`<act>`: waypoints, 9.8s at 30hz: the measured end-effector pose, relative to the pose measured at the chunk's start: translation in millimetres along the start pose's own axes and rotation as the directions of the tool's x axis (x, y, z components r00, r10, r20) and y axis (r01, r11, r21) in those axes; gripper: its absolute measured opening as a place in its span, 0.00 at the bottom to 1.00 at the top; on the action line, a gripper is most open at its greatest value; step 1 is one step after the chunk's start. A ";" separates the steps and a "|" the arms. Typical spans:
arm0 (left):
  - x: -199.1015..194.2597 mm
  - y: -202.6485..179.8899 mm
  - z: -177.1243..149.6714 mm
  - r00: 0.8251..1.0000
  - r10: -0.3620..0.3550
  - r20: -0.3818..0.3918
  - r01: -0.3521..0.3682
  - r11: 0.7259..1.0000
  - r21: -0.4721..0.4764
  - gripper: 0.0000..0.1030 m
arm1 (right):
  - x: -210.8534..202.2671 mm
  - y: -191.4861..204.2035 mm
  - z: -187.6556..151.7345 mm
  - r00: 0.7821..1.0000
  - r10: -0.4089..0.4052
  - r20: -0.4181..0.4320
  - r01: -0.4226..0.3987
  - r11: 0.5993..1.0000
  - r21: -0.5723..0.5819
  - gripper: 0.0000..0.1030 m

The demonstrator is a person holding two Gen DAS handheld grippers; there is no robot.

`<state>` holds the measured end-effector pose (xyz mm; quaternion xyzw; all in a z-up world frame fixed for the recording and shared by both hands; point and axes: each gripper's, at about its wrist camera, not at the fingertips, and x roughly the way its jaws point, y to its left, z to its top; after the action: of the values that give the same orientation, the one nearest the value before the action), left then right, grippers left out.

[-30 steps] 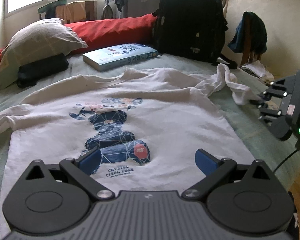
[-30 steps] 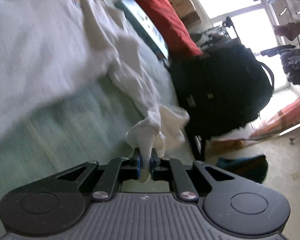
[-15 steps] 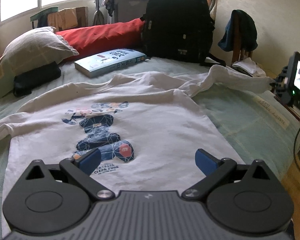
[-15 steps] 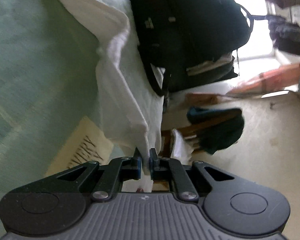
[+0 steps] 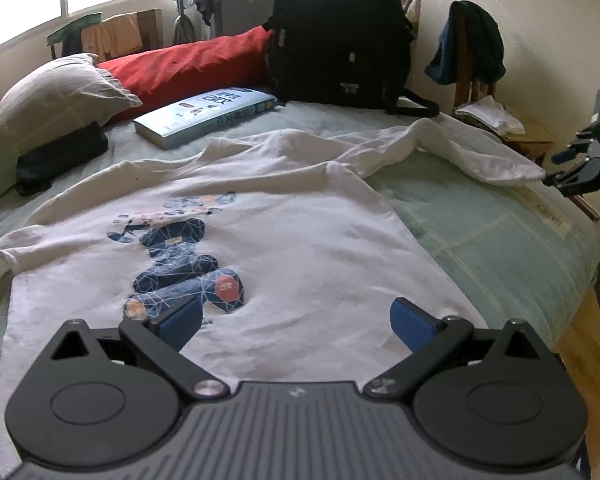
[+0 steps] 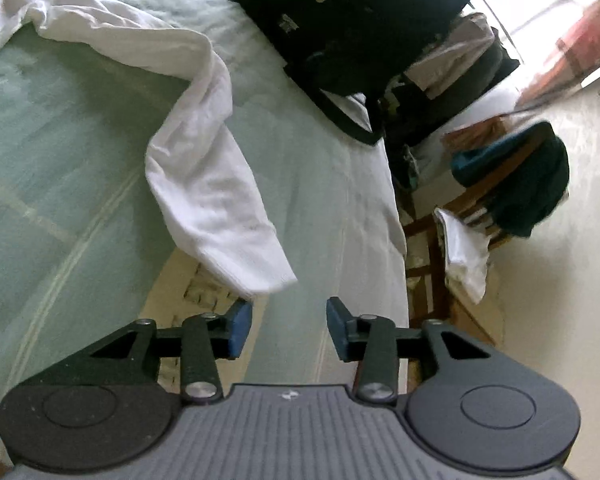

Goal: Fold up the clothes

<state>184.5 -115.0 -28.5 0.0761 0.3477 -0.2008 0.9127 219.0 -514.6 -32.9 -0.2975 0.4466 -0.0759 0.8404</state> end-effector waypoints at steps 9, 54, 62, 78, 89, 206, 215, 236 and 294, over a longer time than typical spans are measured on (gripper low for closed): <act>2.4 -14.8 -4.1 0.999 -0.031 -0.022 0.032 0.999 0.030 0.97 | -14.2 -26.9 -42.8 0.922 0.345 0.175 -0.386 0.785 0.484 0.65; 20.9 -29.4 -6.1 0.997 0.006 -0.083 -0.001 0.998 0.059 0.97 | 84.5 -76.7 -27.3 0.929 0.143 0.341 -0.369 0.295 0.881 0.09; 33.8 -32.4 1.8 0.995 0.036 -0.090 -0.030 0.997 0.067 0.97 | 109.4 -135.6 -2.6 0.948 0.167 0.269 -0.314 0.380 0.870 0.09; 47.4 -40.9 8.2 0.994 0.050 -0.100 -0.041 0.995 0.092 0.97 | 129.6 -159.6 -12.1 0.985 0.094 0.146 -0.172 0.435 0.884 0.25; 33.3 -34.4 7.0 0.995 0.068 -0.070 -0.061 0.994 0.090 0.97 | 91.0 -71.4 56.4 0.881 0.332 0.337 -0.471 0.537 0.700 0.41; 108.0 153.1 47.4 0.998 -0.026 0.054 0.034 0.986 -0.165 0.99 | 97.4 216.8 392.9 0.801 0.494 0.339 -0.525 0.851 0.001 0.08; 105.0 153.8 47.7 0.998 -0.021 0.062 0.031 0.985 -0.170 0.99 | 54.8 158.1 336.0 0.744 0.606 0.283 -0.659 0.736 0.156 0.41; 108.0 156.6 46.0 0.998 -0.024 0.053 0.034 0.981 -0.192 0.99 | 51.4 133.1 321.4 0.843 0.444 0.304 -0.517 0.824 0.230 0.63; 117.0 152.1 43.1 1.000 0.001 0.019 0.002 0.986 -0.169 0.99 | 114.8 112.5 282.8 0.887 0.352 0.299 -0.441 0.838 0.321 0.09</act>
<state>353.6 -25.6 -74.3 -0.0037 0.3546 -0.1713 0.9192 496.2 -346.2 -57.8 -0.0358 0.3761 0.0503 0.9245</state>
